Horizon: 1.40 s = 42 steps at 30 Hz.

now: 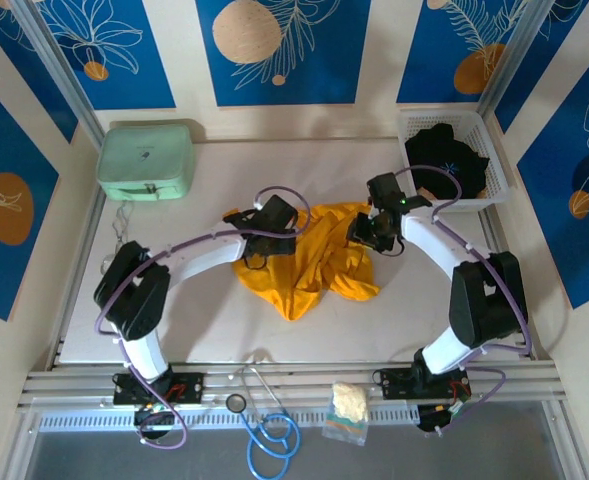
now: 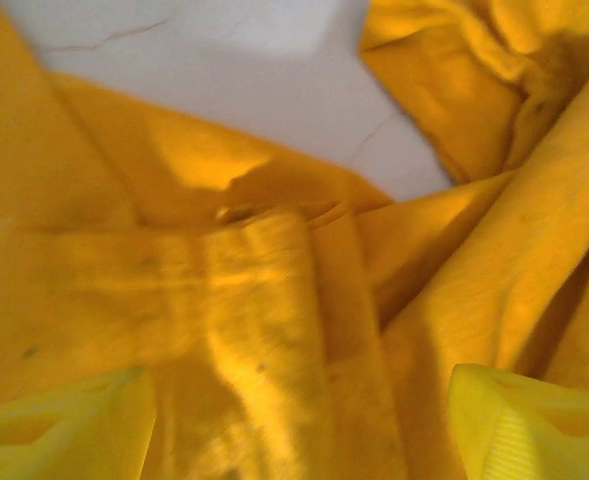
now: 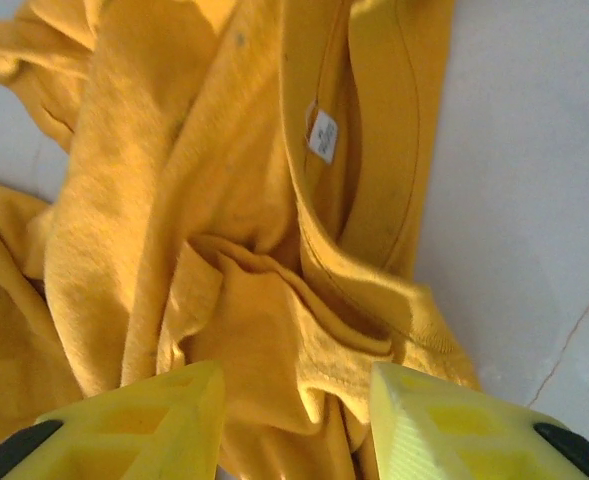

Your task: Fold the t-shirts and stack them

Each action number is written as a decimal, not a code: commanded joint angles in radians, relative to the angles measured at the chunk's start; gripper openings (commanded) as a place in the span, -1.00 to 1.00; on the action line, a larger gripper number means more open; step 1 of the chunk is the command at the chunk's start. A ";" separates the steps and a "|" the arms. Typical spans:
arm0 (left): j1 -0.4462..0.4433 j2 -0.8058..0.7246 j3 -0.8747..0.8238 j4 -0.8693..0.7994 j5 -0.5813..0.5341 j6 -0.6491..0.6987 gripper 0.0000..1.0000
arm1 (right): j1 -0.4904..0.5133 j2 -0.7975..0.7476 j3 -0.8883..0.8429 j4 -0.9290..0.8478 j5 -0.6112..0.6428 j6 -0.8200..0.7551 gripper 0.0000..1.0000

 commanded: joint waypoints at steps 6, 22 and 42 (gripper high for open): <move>0.002 0.086 0.051 -0.049 -0.088 0.017 -0.21 | 0.012 0.046 -0.041 0.041 -0.037 0.042 -0.18; 0.012 -0.004 -0.071 0.016 -0.046 -0.010 0.55 | 0.018 0.133 -0.051 0.062 -0.018 0.057 -0.04; 0.011 -0.059 -0.159 0.013 -0.090 -0.047 -1.00 | -0.027 0.185 -0.031 0.067 -0.006 0.034 -0.61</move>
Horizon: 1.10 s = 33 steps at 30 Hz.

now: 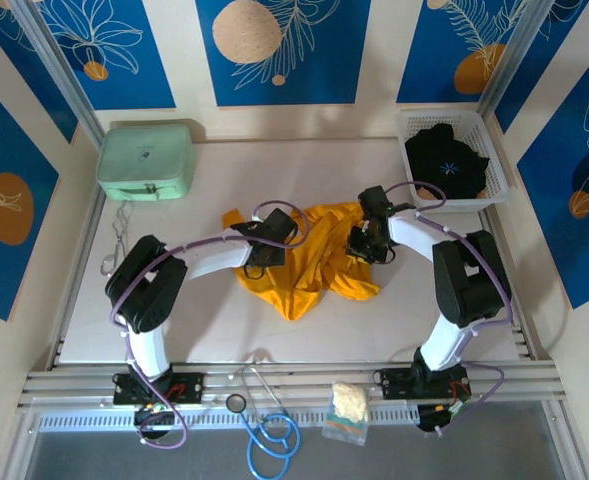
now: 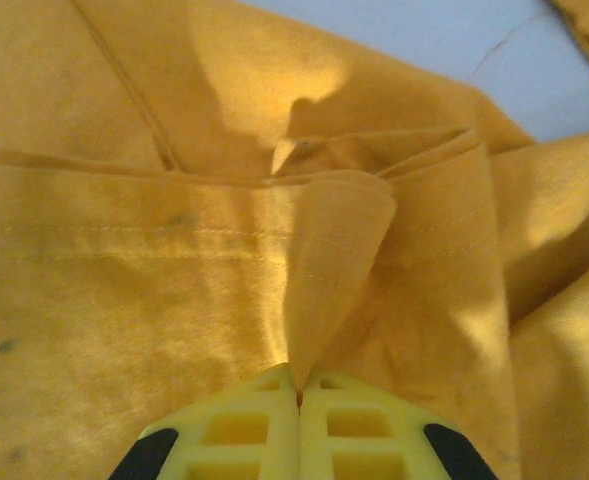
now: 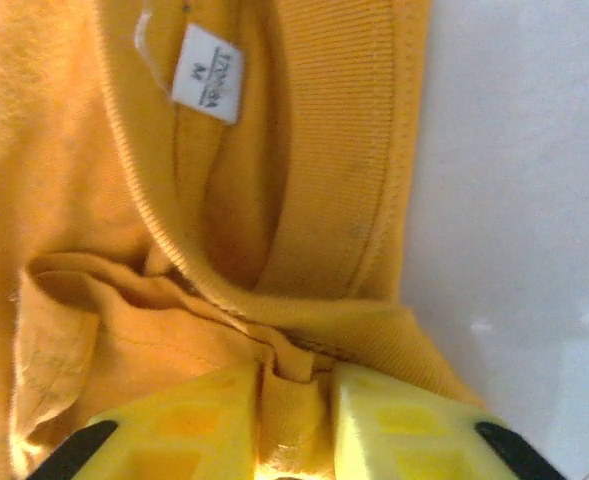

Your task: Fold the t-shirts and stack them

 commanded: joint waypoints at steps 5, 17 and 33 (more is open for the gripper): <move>0.005 -0.344 -0.169 -0.108 -0.102 -0.057 -1.00 | -0.072 0.019 -0.015 -0.001 0.007 -0.012 -1.00; 0.004 -0.707 -0.517 -0.242 -0.166 -0.340 -0.95 | -0.179 -0.141 -0.136 0.005 0.030 0.007 -1.00; 0.015 -0.536 -0.305 -0.255 -0.220 -0.209 0.73 | -0.189 -0.240 -0.116 -0.090 0.038 -0.020 -0.86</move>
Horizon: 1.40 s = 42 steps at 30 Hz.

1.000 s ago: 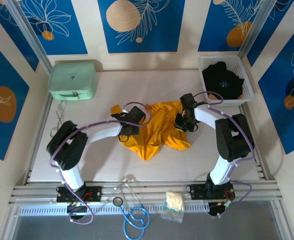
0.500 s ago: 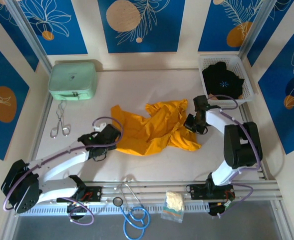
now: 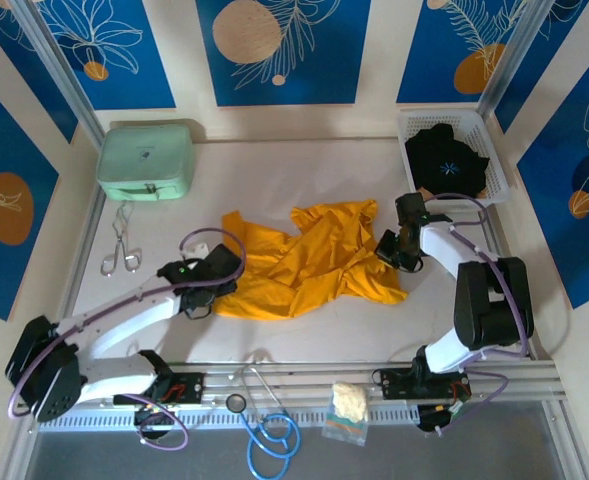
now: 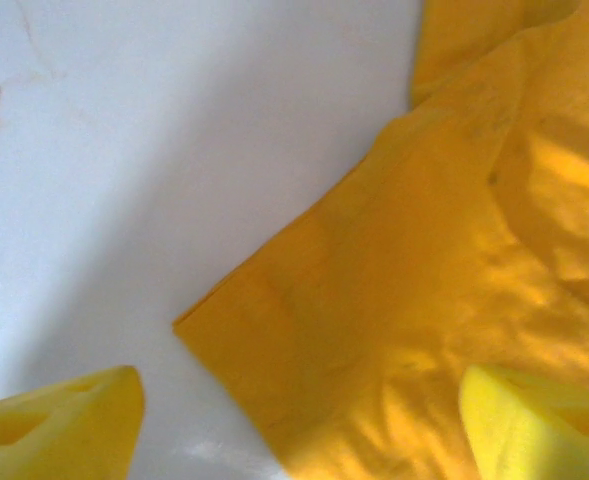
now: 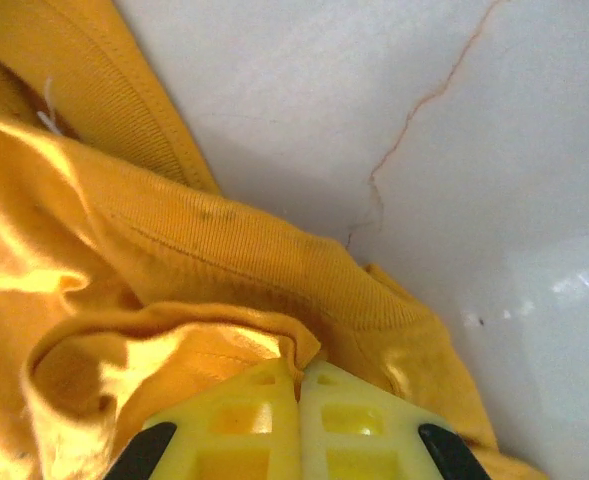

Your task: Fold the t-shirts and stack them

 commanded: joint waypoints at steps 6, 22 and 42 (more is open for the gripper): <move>0.124 0.359 0.242 0.133 0.080 0.232 0.82 | 0.020 -0.061 0.114 -0.118 -0.017 -0.064 -0.40; 0.192 0.599 0.283 0.199 0.149 0.279 -0.01 | 0.053 0.077 0.261 -0.113 -0.085 -0.102 0.27; 0.222 0.357 0.114 0.168 0.071 0.230 -1.00 | 0.081 0.455 0.509 -0.118 -0.027 -0.127 -0.31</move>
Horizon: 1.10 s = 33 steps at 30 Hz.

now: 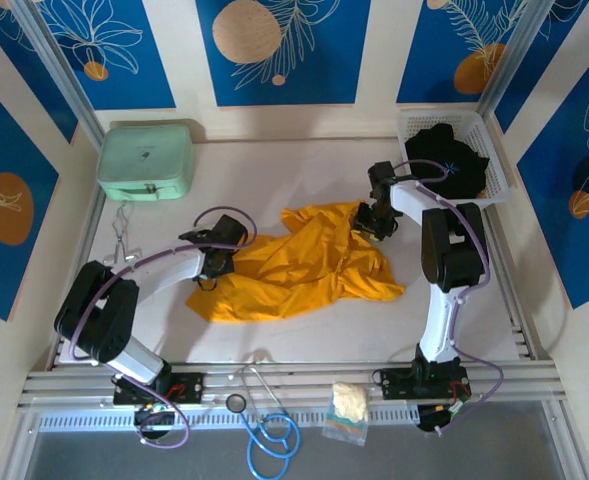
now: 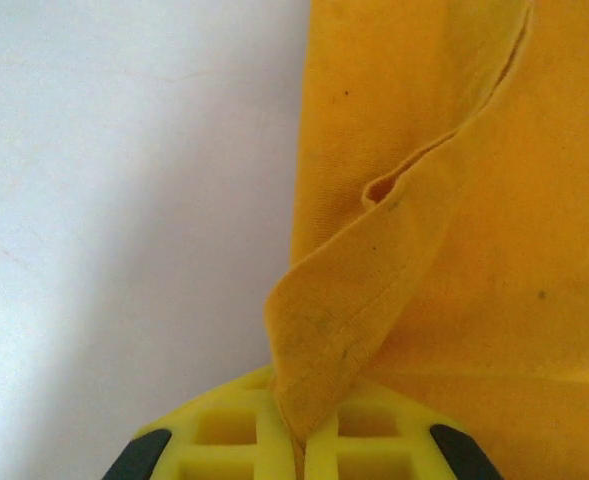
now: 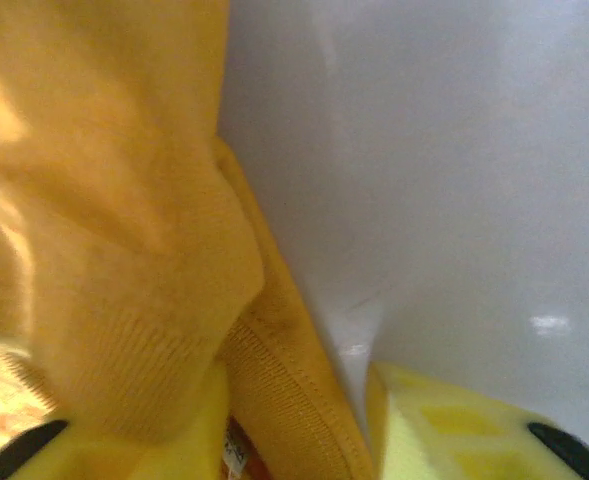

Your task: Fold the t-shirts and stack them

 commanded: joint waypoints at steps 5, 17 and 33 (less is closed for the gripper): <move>0.016 0.037 0.039 0.027 0.022 0.005 -1.00 | 0.005 -0.115 -0.006 -0.050 -0.039 -0.014 -0.33; 0.016 0.034 0.035 0.062 0.058 0.011 -1.00 | 0.074 -0.076 -0.053 -0.057 0.045 0.000 0.09; 0.056 0.102 0.270 -0.004 0.013 0.151 -1.00 | -0.064 -0.334 -0.213 -0.051 0.112 0.002 -1.00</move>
